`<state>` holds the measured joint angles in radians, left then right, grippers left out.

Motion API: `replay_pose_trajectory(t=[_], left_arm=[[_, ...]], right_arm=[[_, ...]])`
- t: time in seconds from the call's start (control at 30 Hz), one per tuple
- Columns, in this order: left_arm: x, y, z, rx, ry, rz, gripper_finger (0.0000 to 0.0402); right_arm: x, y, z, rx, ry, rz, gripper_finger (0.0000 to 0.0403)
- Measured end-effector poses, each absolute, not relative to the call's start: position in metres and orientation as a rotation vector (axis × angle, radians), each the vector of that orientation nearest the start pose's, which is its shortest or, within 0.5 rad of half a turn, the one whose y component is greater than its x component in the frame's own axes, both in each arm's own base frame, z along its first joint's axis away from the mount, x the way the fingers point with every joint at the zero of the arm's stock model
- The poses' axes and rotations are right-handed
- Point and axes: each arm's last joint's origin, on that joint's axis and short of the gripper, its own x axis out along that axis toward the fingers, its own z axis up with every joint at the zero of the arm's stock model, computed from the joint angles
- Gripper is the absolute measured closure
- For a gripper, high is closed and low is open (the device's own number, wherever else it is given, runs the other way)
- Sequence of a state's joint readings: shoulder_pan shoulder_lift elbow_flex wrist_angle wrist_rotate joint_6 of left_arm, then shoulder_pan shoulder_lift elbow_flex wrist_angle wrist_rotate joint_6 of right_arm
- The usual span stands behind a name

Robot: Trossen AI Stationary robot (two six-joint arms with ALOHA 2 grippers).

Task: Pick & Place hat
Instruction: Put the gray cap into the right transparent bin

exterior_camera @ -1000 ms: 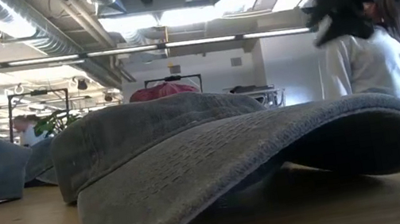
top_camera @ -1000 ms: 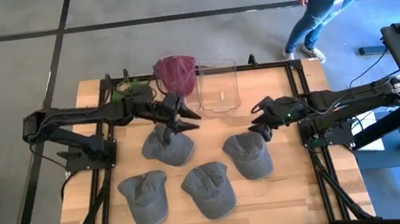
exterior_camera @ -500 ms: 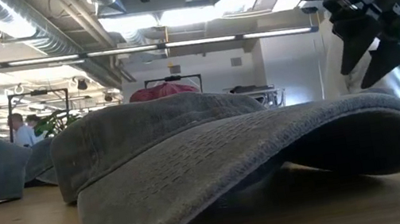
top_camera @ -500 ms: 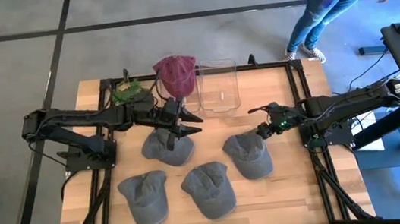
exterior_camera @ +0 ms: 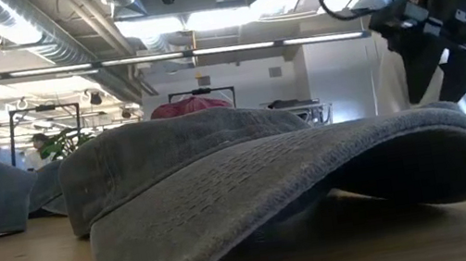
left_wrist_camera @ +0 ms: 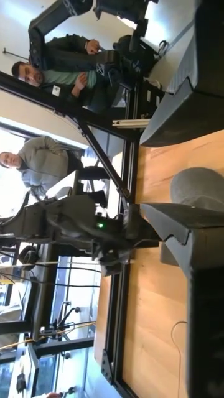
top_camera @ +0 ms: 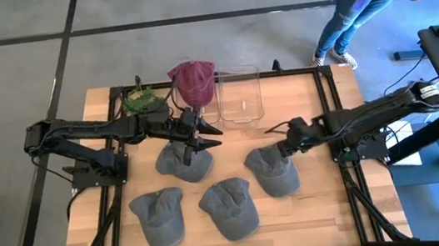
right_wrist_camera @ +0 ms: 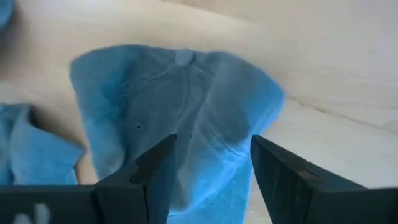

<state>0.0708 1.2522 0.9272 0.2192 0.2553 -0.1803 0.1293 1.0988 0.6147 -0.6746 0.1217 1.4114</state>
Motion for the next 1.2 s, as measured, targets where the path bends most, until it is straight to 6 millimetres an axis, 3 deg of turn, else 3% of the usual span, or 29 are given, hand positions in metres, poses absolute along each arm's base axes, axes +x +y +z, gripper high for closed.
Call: replay_pose_trajectory(t=[0.27,0.63,0.8,1.03,1.2], left_arm=[[0.284,0.014,0.322,-0.197,0.131,-0.170,0.0252],[0.283,0.014,0.321,-0.172,0.133,-0.171,0.0249],[0.284,0.014,0.321,-0.163,0.132,-0.172,0.0252],[0.284,0.014,0.321,-0.163,0.132,-0.172,0.0253],[0.283,0.014,0.321,-0.163,0.132,-0.175,0.0252]], right_arm=[[0.201,0.027,0.181,1.101,0.950,-0.839,0.0199],[0.209,0.028,0.164,1.041,1.004,-0.915,0.0204],[0.210,0.028,0.160,1.025,1.023,-0.929,0.0259],[0.210,0.028,0.160,0.978,1.041,-0.897,0.0385],[0.209,0.028,0.164,0.951,1.040,-0.873,0.0382]])
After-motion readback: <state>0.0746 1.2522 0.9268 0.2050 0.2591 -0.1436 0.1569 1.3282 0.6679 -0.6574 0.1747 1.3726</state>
